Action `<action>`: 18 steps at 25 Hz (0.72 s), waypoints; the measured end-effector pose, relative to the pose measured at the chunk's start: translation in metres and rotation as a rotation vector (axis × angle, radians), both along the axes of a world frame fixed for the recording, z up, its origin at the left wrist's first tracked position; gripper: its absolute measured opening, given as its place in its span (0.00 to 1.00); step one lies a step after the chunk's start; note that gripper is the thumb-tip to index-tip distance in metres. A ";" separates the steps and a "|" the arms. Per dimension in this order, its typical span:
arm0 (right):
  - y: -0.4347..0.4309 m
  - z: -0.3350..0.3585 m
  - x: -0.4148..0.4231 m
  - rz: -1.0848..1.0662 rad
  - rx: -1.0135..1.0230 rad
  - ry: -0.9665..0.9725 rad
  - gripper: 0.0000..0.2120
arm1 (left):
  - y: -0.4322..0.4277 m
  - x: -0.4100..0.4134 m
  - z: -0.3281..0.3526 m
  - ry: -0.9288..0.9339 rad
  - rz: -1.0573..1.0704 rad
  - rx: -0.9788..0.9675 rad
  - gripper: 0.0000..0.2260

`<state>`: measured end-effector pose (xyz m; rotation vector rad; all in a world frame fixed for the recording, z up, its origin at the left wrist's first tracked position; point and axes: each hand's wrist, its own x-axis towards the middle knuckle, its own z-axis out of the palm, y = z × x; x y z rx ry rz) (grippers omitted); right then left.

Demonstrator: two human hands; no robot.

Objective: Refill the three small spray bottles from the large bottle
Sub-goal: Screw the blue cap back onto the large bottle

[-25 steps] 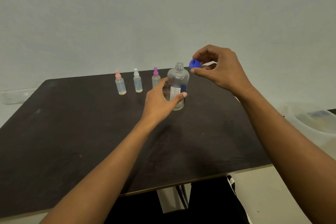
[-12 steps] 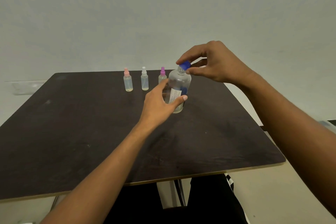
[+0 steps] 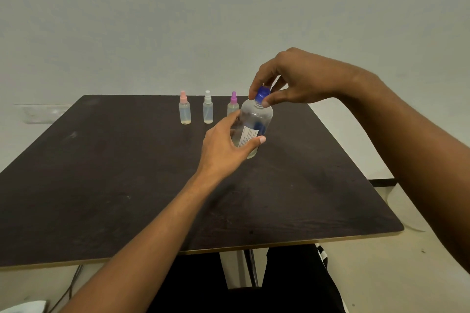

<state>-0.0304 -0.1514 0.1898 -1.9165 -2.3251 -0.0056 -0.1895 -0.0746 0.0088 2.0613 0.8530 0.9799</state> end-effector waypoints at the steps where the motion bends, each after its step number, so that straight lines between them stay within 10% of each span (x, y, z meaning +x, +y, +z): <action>1: 0.001 0.001 -0.001 -0.019 0.008 -0.015 0.09 | 0.000 -0.001 0.000 -0.006 -0.005 0.002 0.38; 9: 0.007 -0.003 -0.006 -0.064 0.159 0.008 0.32 | -0.004 -0.004 0.005 -0.029 -0.004 0.002 0.38; 18: 0.008 0.016 -0.001 0.047 -0.018 -0.051 0.12 | -0.007 -0.006 0.005 -0.034 -0.015 0.032 0.39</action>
